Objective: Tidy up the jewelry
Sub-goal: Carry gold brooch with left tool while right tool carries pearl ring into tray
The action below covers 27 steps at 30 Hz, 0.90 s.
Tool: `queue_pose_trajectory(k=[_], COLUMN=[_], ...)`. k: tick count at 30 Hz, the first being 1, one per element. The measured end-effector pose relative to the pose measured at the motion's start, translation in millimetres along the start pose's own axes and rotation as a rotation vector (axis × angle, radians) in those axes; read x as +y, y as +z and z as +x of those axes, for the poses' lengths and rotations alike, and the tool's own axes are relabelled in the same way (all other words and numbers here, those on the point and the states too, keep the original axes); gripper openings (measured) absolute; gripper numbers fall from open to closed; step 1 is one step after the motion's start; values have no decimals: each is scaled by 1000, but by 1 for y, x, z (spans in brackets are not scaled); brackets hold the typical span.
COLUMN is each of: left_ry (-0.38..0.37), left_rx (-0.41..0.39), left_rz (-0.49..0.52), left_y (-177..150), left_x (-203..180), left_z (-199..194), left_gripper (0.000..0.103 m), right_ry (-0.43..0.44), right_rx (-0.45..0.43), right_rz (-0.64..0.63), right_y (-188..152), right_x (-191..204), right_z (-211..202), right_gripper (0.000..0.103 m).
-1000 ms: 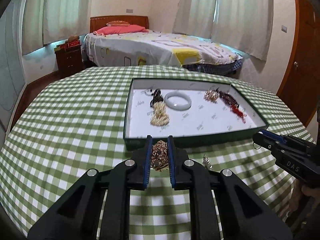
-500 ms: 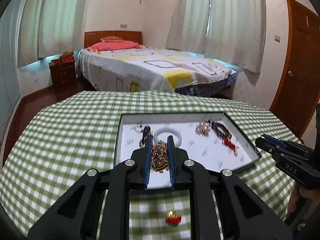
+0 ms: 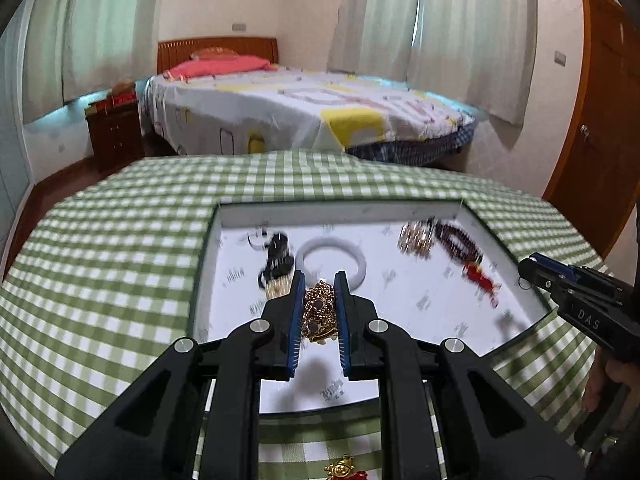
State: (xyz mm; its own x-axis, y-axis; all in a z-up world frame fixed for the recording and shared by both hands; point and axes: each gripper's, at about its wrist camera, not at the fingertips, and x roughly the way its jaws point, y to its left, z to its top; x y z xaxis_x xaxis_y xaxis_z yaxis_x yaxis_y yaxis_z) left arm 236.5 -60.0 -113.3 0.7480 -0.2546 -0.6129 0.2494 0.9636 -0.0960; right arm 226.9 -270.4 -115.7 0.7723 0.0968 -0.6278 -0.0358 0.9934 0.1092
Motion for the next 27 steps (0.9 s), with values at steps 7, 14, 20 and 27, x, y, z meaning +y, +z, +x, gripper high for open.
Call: queue_pose_trajectory(k=[7,14,20,27], left_ry=[18,20,21,19], left_rx=[76,125,144,163], left_rz=[-26,-63,-80,-85], left_y=[-13,-21,-21,-21], left_x=[10,19,22,22], left_z=[23,34,38,41], left_gripper=[15,15,15,15], right_ry=[2,3,-2,-3], right_rx=[62,87,117,150], right_rz=[-2,3,0,-1], right_y=[-11,-11,-13,-15], right_x=[-2,-4,-5,-6], right_z=[19,23,27,31], right_gripper=[20,20,20,20])
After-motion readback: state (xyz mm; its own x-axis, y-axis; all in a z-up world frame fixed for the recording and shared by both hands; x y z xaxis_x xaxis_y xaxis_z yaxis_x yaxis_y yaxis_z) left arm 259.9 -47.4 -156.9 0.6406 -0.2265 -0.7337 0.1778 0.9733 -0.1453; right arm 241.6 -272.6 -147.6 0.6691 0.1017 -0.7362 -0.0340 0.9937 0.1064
